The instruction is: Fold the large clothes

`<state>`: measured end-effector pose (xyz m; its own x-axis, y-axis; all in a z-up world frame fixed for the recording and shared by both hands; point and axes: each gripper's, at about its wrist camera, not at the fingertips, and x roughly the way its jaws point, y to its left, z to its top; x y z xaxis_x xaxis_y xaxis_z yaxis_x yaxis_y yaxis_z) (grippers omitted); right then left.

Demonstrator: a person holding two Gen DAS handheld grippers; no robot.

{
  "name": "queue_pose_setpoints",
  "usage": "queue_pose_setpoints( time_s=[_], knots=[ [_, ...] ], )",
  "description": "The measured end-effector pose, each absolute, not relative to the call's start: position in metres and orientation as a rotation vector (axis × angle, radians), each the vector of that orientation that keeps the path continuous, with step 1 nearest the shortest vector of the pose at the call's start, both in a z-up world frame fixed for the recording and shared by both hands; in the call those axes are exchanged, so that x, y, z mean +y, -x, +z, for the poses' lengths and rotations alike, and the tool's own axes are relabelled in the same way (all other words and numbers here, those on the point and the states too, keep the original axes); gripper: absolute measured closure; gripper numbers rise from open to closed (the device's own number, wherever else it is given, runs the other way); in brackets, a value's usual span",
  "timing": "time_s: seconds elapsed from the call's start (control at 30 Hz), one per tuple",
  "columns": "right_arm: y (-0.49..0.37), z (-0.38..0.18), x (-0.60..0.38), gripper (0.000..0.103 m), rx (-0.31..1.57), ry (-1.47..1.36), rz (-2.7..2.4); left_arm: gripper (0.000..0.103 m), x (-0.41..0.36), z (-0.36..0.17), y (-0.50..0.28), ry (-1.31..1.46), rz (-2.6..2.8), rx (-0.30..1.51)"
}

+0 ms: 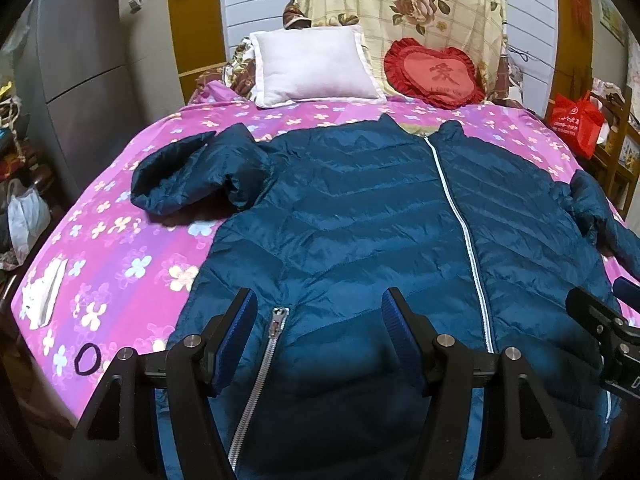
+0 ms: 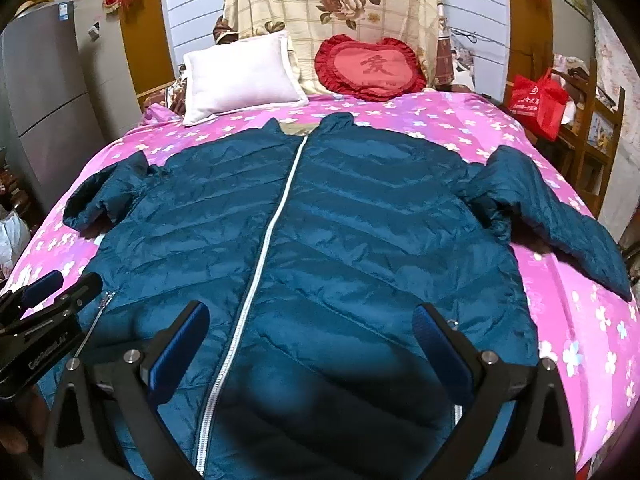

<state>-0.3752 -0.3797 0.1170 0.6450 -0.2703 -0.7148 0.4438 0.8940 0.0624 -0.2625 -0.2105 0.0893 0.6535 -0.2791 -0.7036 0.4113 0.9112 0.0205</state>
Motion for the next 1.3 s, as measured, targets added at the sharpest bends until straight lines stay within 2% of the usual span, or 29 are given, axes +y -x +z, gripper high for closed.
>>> queue_pose_setpoints(
  time_s=[1.3],
  knots=[
    [0.356, 0.096, -0.404, 0.0, 0.831, -0.269, -0.45, 0.063, -0.222, 0.073, 0.243, -0.172, -0.387, 0.812]
  ],
)
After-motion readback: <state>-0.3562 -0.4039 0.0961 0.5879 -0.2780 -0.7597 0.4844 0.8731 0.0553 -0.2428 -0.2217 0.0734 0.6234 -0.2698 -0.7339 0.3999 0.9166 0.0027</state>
